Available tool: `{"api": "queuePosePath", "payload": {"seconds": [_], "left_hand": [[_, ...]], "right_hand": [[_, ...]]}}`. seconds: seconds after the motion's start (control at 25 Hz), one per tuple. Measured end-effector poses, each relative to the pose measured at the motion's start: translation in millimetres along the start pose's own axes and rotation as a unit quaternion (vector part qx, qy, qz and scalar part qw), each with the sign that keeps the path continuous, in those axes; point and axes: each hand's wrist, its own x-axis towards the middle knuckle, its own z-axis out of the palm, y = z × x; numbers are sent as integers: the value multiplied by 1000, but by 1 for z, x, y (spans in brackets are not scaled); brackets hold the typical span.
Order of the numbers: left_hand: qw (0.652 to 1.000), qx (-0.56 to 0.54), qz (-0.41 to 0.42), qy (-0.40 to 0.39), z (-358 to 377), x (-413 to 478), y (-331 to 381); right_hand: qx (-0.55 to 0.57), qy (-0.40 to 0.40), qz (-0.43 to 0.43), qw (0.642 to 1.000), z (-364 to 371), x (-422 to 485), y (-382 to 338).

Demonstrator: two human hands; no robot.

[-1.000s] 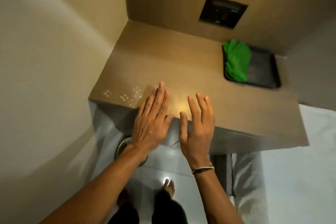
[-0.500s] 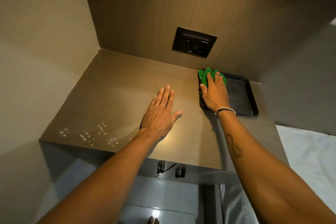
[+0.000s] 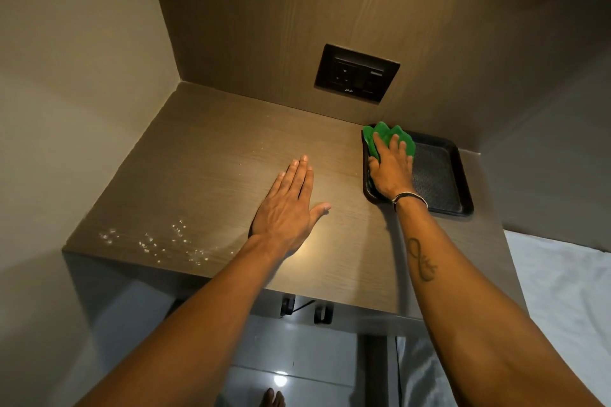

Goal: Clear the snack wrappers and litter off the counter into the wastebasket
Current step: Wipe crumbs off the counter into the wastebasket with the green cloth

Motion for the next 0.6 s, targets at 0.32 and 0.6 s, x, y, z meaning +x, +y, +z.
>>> {"api": "queuePosePath", "payload": {"seconds": [0.32,0.6], "left_hand": [[1000,-9,-5,-27,-4,1,2],[987,-100,-16,121,-26,-89,-25]], "right_hand": [[95,127,26,987,-16,-12,-17],[234,338,-175,894,-10,-180,-90]]}}
